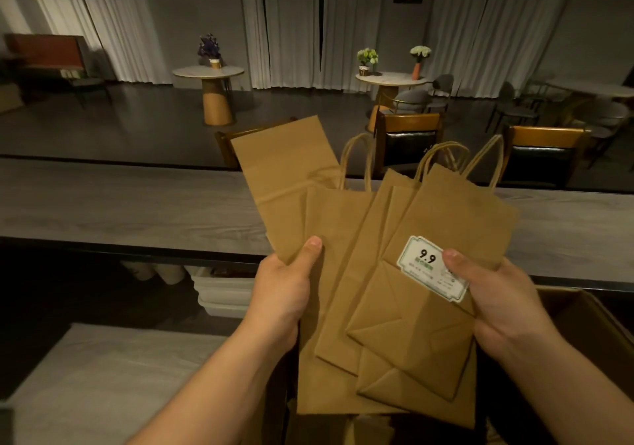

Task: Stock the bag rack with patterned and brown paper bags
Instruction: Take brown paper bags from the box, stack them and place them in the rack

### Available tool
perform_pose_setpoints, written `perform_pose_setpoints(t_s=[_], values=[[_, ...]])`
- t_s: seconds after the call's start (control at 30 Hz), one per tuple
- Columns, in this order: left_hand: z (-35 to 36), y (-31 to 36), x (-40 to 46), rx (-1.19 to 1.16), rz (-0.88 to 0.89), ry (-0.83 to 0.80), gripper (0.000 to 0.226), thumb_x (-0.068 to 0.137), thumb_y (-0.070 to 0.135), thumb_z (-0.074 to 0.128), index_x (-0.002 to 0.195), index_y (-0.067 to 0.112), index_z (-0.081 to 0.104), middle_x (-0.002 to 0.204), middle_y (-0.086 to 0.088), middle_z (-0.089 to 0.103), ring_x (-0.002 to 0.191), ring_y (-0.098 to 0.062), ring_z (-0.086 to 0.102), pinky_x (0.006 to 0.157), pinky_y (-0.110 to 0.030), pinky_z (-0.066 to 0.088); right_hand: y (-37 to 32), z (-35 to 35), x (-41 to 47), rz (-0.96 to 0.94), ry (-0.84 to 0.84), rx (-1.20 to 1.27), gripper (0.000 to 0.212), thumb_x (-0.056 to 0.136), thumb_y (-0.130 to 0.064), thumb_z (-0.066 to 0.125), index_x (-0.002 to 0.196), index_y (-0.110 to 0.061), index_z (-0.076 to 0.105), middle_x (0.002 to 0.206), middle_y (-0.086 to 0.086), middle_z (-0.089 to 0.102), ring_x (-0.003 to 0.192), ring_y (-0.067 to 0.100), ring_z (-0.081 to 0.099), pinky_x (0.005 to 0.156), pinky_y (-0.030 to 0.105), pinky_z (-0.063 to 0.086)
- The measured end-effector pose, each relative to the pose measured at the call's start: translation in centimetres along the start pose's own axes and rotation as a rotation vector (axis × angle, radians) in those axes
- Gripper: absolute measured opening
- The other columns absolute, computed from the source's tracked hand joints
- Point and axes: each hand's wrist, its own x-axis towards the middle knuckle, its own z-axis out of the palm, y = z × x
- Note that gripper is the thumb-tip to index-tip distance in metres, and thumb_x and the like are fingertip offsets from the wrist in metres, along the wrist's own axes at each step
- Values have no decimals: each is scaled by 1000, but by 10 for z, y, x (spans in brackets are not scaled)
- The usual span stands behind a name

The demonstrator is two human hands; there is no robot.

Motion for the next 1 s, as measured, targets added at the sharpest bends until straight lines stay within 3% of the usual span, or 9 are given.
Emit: perform_pose_setpoints(t_s=[0.2,0.33,0.47,0.63,0.7,0.77,0.83,0.9,1.0], values=[[-1,-1,-1,73,-9,-80,7,96,25,71,102,24,73,98,9,80,92,-10,76,82,-27,56,0,-2,-1,85,-84,-73,27,93,-6,71,119,-13,68,105,16,80,97,37,77,89,57,59],[-2,-3,-3,90,1,-131,15,90,12,77,101,22,73,97,5,81,90,-12,77,76,-25,59,-1,4,-3,98,-109,-93,25,92,-3,70,116,-12,69,102,16,80,95,36,78,83,54,60],[-3,-1,-2,10,30,-97,19,88,10,78,98,23,70,86,12,80,77,-4,76,59,-15,57,-6,1,-1,92,-112,-48,34,82,-5,75,114,-11,69,103,17,80,93,36,78,80,52,60],[-5,0,-1,45,35,-75,14,88,17,79,100,22,73,90,5,81,84,-13,77,66,-23,60,-8,2,-4,97,-182,-67,46,70,-12,75,116,-8,69,104,18,79,93,35,77,78,48,59],[-4,0,-3,100,15,-120,5,91,22,76,96,22,74,93,4,81,80,-9,77,62,-19,58,-6,5,-8,131,-235,-98,40,78,-8,73,118,-7,68,104,19,79,95,35,78,81,48,59],[0,1,-7,141,-23,-167,15,97,37,66,93,24,73,93,5,81,81,-7,76,67,-20,57,-4,7,-11,160,-259,-131,31,87,-4,70,118,-5,67,104,20,79,93,35,78,80,48,59],[2,4,-9,139,-98,-180,32,105,43,51,88,24,70,77,11,79,74,-5,74,68,-24,53,-5,4,-9,168,-234,-158,29,90,-2,70,119,-5,67,102,20,79,89,34,79,77,48,59],[0,4,-9,148,-94,-207,34,108,35,46,85,22,67,63,15,74,60,1,69,61,-23,53,-8,-1,-3,164,-195,-157,32,90,-1,71,121,-4,67,102,21,79,86,34,79,76,47,59],[0,-2,-6,120,-91,-238,24,107,29,51,105,16,72,89,10,80,84,-1,75,71,-15,56,-12,-5,2,154,-177,-153,33,89,-1,70,122,-5,66,102,20,79,86,35,79,75,48,59]])
